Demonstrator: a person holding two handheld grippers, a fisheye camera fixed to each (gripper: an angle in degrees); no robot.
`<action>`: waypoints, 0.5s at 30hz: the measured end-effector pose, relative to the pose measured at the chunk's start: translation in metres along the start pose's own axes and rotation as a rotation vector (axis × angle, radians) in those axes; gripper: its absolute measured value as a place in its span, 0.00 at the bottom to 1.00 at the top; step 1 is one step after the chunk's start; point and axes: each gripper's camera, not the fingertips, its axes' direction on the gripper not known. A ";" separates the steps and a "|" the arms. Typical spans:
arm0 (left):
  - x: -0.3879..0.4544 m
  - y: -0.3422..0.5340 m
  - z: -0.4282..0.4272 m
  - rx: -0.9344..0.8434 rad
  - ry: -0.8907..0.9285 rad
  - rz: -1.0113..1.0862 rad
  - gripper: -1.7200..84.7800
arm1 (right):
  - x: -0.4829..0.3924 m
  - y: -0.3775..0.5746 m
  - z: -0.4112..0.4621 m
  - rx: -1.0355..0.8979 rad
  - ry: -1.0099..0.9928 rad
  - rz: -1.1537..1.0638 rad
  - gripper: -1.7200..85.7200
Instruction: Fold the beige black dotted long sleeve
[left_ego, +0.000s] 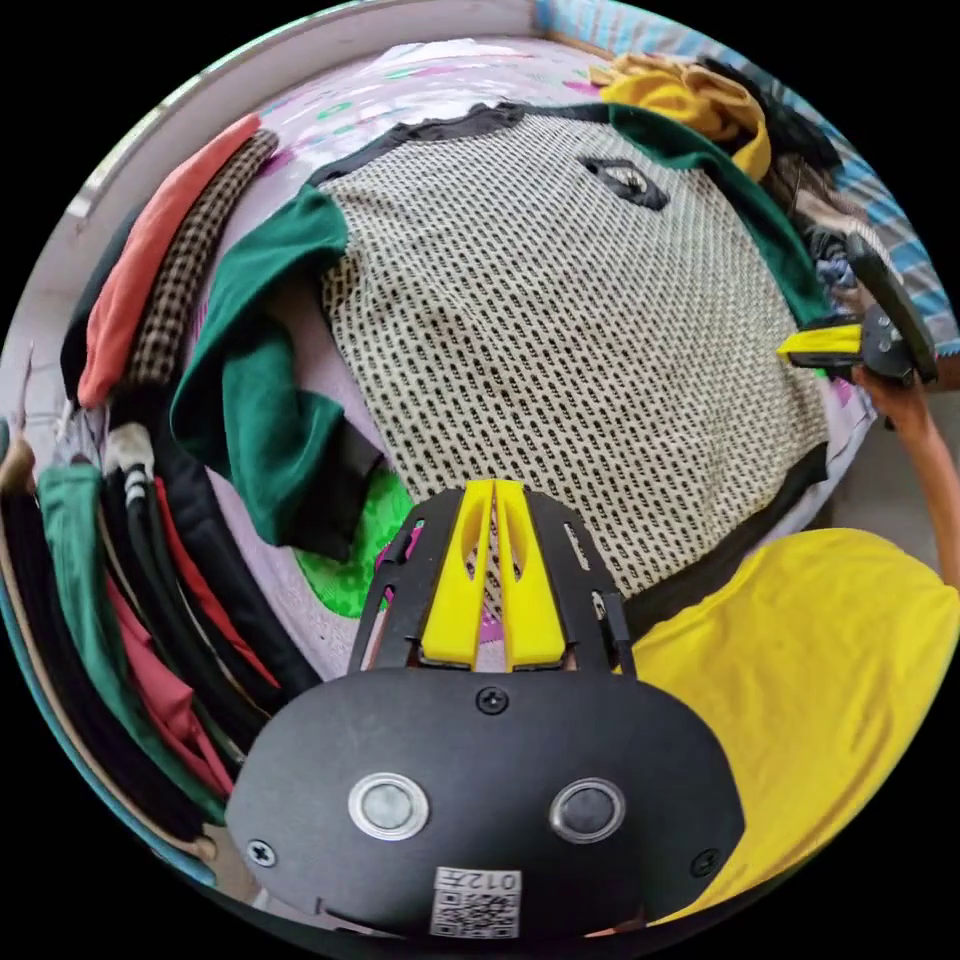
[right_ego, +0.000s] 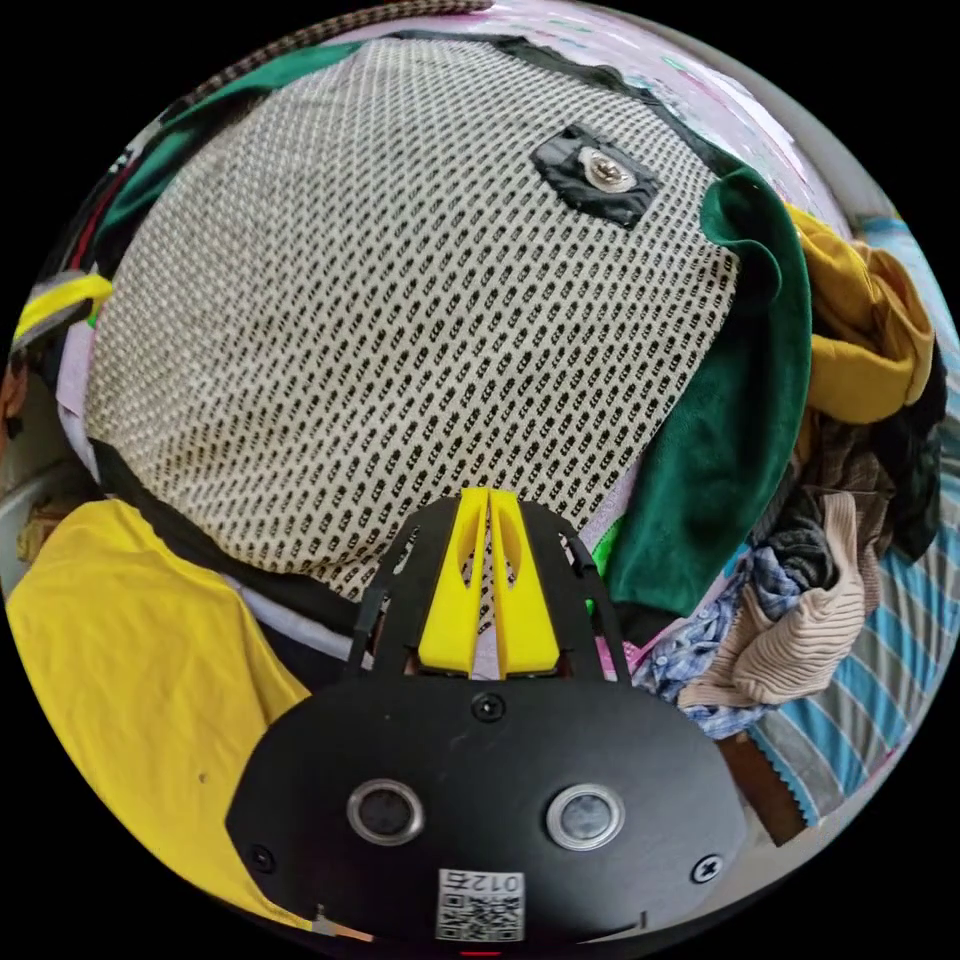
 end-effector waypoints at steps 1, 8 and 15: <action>0.004 -0.004 0.005 -0.022 0.001 0.011 0.02 | -0.005 -0.003 0.005 -0.014 0.022 -0.007 0.03; 0.006 -0.016 0.010 -0.086 0.068 -0.035 0.03 | -0.048 -0.018 0.014 0.001 0.200 -0.067 0.03; 0.022 -0.040 0.002 -0.219 0.015 0.191 0.03 | -0.007 -0.022 0.016 0.049 -0.073 0.131 0.03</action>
